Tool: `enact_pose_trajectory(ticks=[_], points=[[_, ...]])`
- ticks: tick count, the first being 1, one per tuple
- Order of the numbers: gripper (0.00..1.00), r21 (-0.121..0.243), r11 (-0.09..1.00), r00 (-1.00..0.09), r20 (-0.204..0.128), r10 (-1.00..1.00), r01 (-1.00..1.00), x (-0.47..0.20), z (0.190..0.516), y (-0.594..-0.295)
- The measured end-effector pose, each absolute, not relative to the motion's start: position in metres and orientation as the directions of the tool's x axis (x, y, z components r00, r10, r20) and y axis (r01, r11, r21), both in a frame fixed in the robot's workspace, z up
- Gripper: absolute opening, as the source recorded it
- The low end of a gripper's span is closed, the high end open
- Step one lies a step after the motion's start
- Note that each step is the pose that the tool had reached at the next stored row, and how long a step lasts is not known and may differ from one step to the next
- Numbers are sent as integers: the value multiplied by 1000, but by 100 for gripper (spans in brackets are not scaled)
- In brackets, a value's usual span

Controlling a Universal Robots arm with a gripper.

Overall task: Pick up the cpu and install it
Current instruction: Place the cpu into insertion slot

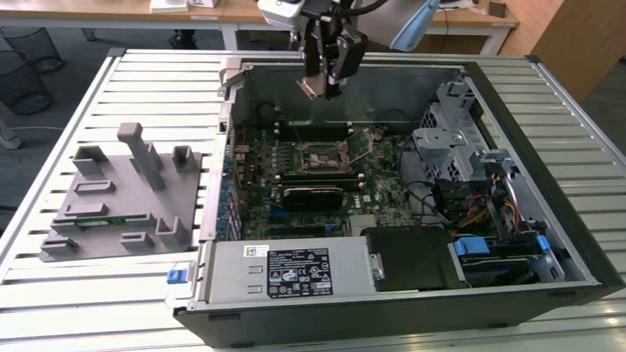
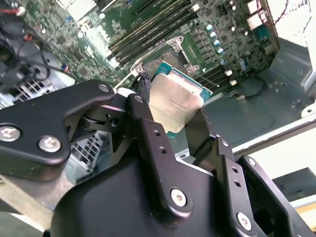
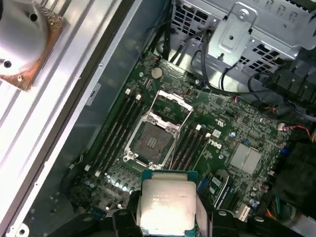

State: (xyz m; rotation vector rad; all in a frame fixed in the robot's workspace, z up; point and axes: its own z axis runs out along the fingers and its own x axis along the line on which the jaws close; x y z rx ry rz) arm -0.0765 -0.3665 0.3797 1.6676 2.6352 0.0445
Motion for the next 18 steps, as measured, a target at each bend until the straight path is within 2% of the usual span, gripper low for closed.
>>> enact_pose_trajectory(ticks=[10, 18], points=[[53, 36, 245, -245, -4, 970, 969, -77, 372, -366], [53, 37, 226, -227, 1, 974, 973, -76, 364, -354]])
